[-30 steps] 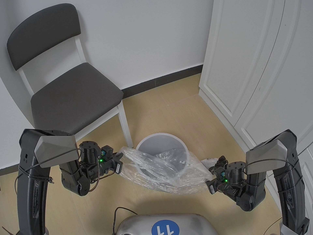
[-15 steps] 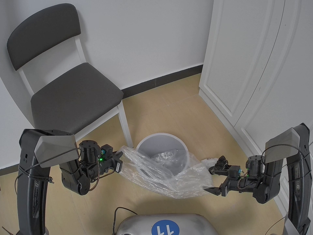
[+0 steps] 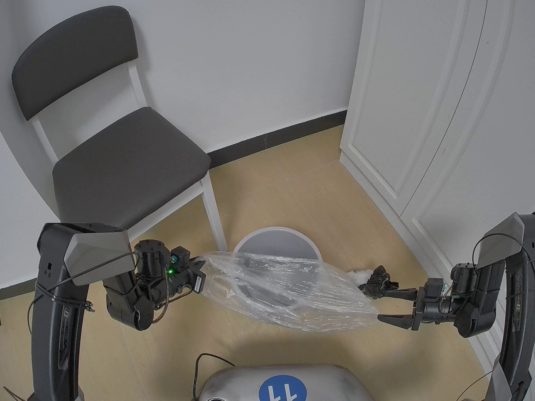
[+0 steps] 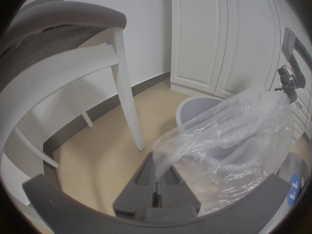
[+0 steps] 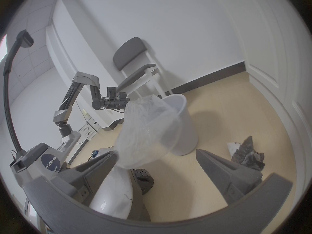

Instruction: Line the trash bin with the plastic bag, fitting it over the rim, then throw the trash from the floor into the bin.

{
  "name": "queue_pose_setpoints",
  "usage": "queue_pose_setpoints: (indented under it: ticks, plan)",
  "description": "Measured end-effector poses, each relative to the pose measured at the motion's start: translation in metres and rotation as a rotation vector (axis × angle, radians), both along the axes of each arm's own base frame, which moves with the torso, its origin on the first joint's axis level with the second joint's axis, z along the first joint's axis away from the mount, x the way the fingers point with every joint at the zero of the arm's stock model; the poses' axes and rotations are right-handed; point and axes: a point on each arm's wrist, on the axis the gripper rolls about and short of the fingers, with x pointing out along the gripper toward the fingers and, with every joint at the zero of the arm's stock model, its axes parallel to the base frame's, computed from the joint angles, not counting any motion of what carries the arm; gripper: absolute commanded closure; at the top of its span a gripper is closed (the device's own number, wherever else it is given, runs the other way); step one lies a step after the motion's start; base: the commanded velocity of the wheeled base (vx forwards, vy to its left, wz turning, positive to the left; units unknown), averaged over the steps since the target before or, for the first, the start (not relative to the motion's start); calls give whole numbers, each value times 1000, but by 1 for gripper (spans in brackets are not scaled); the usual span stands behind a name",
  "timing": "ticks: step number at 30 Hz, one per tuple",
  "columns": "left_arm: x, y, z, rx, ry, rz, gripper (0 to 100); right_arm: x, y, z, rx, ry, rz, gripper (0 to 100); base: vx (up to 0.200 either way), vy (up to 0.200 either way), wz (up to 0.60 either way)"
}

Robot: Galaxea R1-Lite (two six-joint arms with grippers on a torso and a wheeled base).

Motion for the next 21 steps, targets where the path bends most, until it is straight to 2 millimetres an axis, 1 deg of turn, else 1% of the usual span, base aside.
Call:
queue_pose_setpoints:
  ticks: [4, 7, 11, 14, 21]
  plan:
    - [3, 3, -5, 4, 4, 8, 100, 2, -6, -5, 6, 8, -13, 0, 0, 0, 0]
    - [3, 3, -7, 5, 7, 10, 100, 3, -6, -5, 6, 6, -15, 0, 0, 0, 0]
    - [0, 2, -6, 5, 6, 5, 100, 4, -2, -1, -1, -8, -7, 0, 0, 0, 0]
    - [-2, 0, -4, 5, 8, -1, 100, 4, 4, 5, -14, -20, -7, 0, 0, 0, 0]
    - [-8, -5, 2, 5, 4, -17, 100, 6, 21, 18, -119, -47, -126, 0, 0, 0, 0]
